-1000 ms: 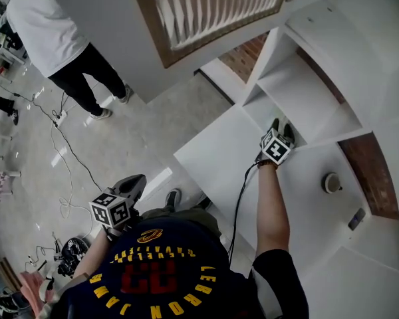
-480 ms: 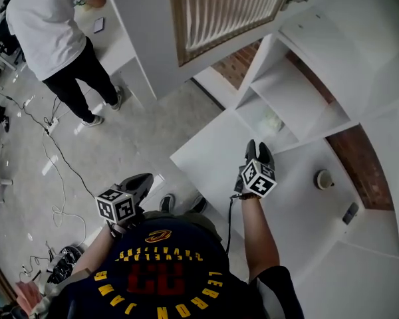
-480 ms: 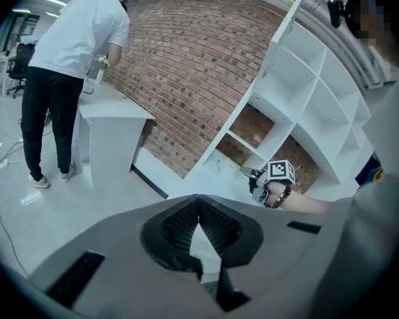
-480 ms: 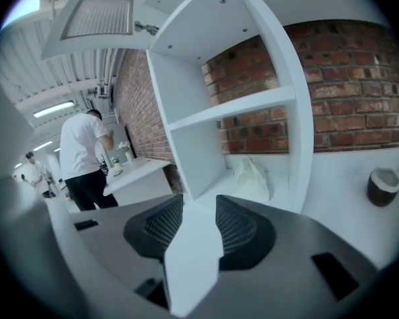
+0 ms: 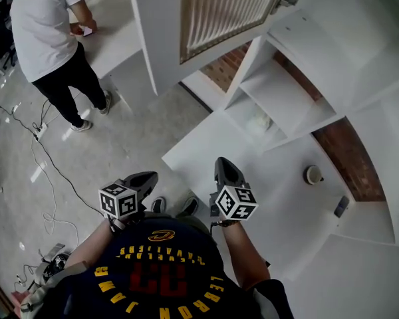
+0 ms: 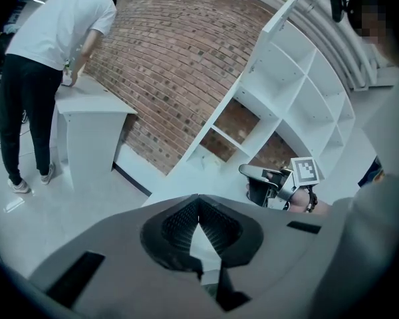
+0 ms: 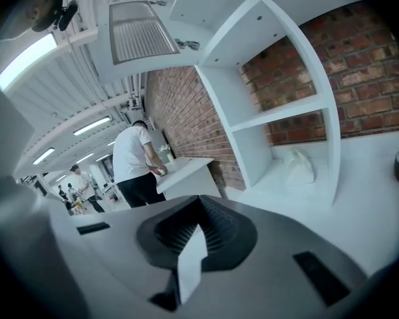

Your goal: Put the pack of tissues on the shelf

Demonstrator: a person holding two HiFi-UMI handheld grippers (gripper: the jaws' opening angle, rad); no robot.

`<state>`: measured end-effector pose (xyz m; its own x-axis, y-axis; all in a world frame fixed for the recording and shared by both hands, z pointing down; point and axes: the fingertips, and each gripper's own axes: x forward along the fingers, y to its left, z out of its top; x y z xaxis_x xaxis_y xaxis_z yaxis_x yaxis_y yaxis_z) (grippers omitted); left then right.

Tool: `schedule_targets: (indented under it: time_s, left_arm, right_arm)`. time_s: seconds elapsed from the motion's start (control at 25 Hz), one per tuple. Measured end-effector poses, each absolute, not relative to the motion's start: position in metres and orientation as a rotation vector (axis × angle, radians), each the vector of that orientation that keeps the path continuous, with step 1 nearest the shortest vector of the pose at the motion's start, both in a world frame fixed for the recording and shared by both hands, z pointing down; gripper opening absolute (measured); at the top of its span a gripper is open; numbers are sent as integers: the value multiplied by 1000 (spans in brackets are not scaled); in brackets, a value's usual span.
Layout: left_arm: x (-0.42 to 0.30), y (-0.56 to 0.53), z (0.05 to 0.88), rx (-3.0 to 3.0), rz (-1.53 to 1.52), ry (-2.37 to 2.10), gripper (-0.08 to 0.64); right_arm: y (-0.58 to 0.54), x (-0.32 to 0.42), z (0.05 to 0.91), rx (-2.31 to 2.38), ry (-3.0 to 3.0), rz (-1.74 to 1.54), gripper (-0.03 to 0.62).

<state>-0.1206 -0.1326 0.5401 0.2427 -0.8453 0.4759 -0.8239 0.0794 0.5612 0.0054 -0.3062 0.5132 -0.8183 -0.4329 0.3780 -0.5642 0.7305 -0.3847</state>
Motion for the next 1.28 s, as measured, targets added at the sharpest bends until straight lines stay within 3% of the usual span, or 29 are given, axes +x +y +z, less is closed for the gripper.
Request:
schedule_targets:
  time_s: [0.44,0.92,1.28]
  left_arm:
    - [-106,-156,511,1892,2,-1507,2]
    - [-48,-197,430,2231,-51,-1343,2]
    - [-8,-197,437,2314,3,-1208,2]
  right_arm:
    - [-248,-12,453,664,-2759,620,8]
    - [-240,33,412,879,-2762,496,8]
    - [-234,61,397,1022,-2768,437,8]
